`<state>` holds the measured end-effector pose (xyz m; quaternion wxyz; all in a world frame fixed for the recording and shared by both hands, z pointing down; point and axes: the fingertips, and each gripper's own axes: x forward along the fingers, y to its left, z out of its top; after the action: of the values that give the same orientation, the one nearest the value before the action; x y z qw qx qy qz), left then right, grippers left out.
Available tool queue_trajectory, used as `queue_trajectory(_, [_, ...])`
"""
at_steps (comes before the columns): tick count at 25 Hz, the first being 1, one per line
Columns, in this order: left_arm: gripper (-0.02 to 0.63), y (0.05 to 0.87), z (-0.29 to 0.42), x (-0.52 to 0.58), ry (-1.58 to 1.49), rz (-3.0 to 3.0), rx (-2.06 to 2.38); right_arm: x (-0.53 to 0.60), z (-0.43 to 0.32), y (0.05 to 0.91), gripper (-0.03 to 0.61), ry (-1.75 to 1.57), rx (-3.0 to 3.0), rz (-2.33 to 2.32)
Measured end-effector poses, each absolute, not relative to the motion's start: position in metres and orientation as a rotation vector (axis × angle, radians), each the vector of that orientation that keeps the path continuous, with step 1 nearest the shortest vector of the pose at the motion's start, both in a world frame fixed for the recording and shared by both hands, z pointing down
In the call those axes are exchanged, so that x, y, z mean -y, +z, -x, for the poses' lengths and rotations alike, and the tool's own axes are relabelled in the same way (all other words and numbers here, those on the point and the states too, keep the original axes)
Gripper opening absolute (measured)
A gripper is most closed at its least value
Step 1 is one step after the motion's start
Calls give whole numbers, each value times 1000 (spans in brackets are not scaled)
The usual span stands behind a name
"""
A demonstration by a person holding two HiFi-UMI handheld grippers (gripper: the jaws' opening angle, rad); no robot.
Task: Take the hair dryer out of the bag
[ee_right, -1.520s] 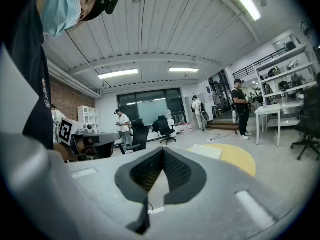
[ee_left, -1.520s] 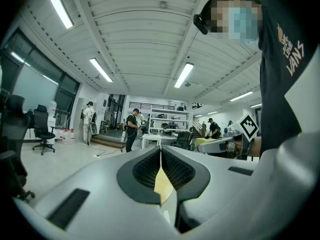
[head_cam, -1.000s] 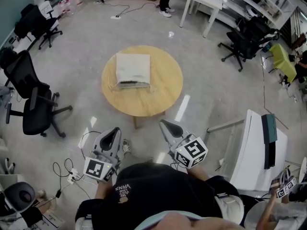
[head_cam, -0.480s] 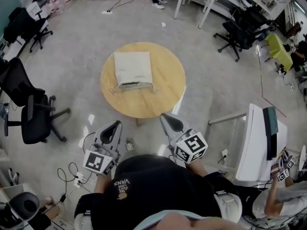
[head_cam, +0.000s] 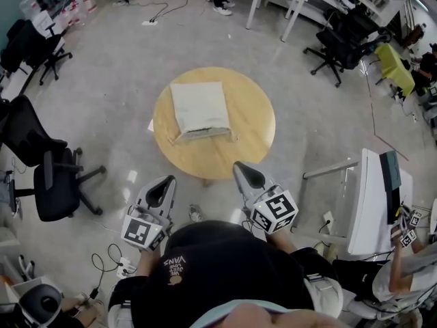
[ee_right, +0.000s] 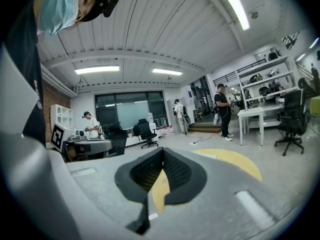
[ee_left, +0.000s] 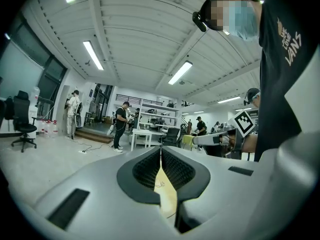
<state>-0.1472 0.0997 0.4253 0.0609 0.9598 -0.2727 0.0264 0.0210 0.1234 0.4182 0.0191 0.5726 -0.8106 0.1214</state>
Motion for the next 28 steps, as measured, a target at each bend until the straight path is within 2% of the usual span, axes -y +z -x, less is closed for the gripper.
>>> queue_trajectory(14, [12, 431, 180, -60, 61, -2938, 646, -101, 16, 425, -3, 395, 2411, -1936])
queue_trajectory(28, [12, 454, 185, -23, 94, -2908, 761, -67, 17, 423, -2, 382, 2445, -1878])
